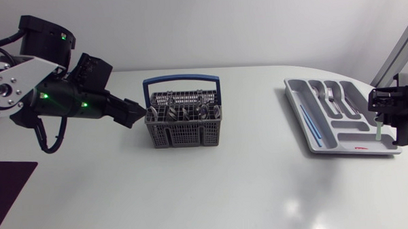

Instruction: Unload the cutlery basket into the drawer organizer.

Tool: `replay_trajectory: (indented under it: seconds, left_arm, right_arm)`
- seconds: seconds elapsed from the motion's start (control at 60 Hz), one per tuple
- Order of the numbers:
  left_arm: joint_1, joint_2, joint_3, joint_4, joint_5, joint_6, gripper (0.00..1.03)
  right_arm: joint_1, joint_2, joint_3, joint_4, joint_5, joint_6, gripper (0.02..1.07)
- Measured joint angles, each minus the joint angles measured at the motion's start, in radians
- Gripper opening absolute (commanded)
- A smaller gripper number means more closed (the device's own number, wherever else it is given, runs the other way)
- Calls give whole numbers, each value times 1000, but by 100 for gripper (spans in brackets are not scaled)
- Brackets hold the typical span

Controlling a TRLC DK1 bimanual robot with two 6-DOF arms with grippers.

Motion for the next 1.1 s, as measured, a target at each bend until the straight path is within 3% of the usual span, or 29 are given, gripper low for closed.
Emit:
replay_trajectory:
  seconds: [0.283,0.4,0.633,0.95,1.1]
  left_arm:
    - [-10,0,-8,4,-8,0,87]
    - [-13,0,-10,4,-13,0,87]
    - [-21,0,-11,4,-18,7,87]
    - [-32,-1,-11,5,-18,47,88]
    - [-35,-4,-11,8,-19,92,90]
  right_arm:
    - [-36,128,3,94,61,-49,9]
    - [-38,158,3,132,64,-52,16]
    - [-15,187,-17,244,79,-52,21]
    - [6,215,-32,291,78,-14,50]
    - [28,215,-32,294,75,34,52]
